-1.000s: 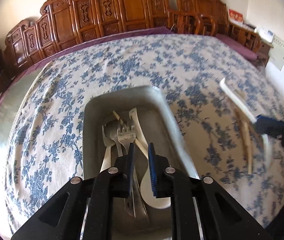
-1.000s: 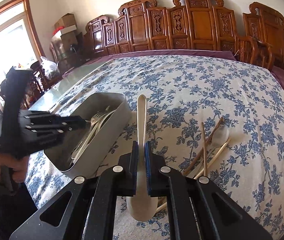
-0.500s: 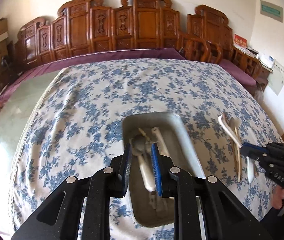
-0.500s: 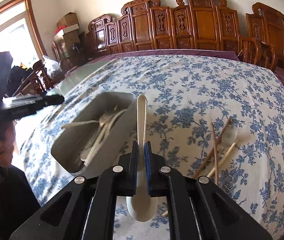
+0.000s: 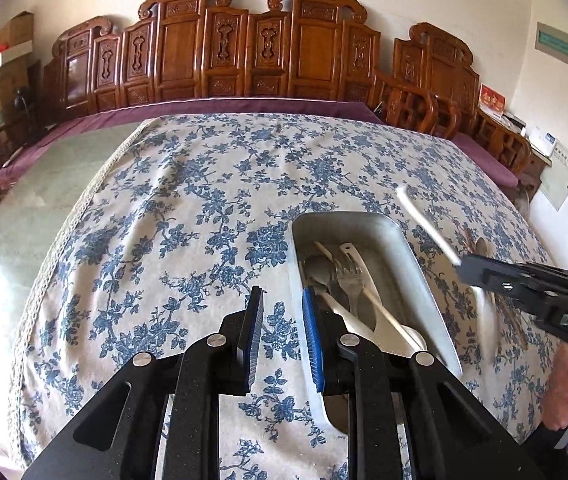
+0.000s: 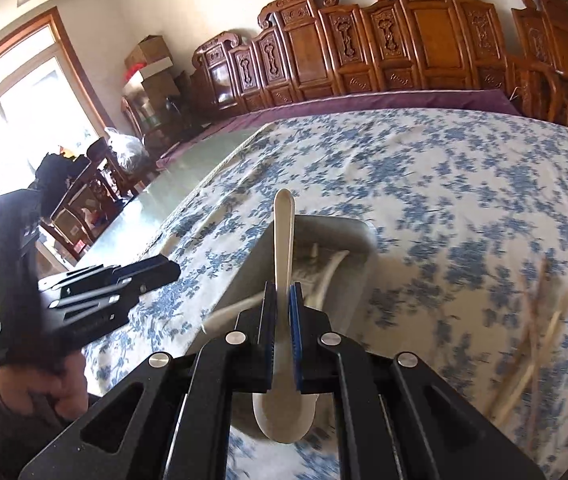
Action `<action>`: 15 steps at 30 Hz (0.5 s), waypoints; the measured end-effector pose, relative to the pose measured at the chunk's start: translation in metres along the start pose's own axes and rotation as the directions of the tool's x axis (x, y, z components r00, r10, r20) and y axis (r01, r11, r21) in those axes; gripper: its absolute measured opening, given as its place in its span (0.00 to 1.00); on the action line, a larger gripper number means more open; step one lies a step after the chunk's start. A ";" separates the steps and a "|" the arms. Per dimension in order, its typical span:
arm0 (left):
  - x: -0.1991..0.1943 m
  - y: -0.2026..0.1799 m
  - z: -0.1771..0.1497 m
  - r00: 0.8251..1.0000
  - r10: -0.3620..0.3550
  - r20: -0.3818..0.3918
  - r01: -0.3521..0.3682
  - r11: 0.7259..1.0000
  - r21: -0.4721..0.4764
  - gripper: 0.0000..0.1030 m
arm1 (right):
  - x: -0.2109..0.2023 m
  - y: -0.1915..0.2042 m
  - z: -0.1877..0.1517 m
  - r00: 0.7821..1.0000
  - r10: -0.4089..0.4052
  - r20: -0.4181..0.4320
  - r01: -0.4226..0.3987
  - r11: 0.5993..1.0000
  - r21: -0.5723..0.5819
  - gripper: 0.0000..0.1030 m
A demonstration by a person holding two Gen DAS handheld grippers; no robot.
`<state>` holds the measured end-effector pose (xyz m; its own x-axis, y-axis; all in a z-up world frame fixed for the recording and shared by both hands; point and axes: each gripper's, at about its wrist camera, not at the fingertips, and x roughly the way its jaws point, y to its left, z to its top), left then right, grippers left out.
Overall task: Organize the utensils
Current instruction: 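Carry the white plastic spoon into the grey tray and open the right gripper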
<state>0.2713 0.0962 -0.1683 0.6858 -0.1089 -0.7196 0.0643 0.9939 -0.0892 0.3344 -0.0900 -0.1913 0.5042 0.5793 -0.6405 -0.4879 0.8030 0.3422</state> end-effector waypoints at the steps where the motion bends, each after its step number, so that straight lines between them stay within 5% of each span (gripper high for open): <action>1: 0.000 0.001 -0.001 1.000 -0.003 -0.001 0.003 1.000 0.000 0.18 | 0.006 0.004 0.001 1.000 -0.004 -0.007 0.004 1.000 0.002 0.08; 15: -0.004 0.004 0.000 1.000 -0.029 0.002 0.029 1.000 -0.008 0.18 | 0.056 0.010 -0.003 0.995 -0.051 -0.082 0.056 0.997 0.057 0.10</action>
<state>0.2689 0.1009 -0.1656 0.6854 -0.1373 -0.7151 0.0781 0.9903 -0.1152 0.3558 -0.0501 -0.2266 0.4679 0.5244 -0.7114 -0.4179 0.8406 0.3447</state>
